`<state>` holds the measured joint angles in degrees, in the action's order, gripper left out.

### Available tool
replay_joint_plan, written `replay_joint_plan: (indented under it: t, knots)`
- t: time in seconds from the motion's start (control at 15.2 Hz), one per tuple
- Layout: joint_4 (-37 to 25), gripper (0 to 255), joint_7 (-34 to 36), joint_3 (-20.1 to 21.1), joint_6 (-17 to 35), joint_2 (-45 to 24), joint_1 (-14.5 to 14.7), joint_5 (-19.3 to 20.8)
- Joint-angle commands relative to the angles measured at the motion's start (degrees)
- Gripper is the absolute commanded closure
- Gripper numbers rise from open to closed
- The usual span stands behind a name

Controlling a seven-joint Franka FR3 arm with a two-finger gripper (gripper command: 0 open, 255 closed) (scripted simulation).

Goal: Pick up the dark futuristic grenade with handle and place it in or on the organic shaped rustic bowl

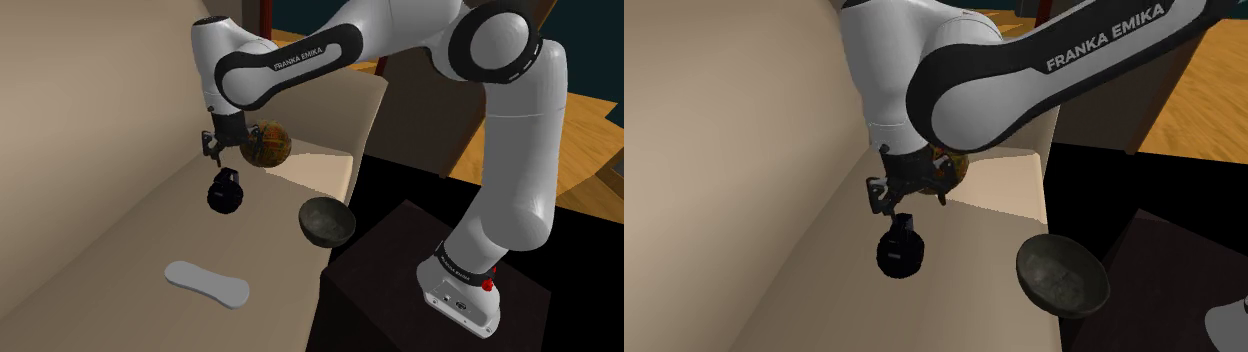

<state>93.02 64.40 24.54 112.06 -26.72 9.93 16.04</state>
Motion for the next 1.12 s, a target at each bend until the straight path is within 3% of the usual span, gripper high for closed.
replay_joint_plan:
  t: [0.0,0.2,0.66,1.06]
  knots:
    - [-6.1,0,2.3,-1.1,-1.6,-5.5,2.2,1.9]
    - [-15.8,0,4.3,-2.8,-4.6,-13.2,5.4,3.7]
    - [-12.6,0,4.9,-3.3,-0.2,-14.6,5.0,4.5]
    - [-12.4,0,4.9,-3.4,0.2,-14.7,4.9,4.6]
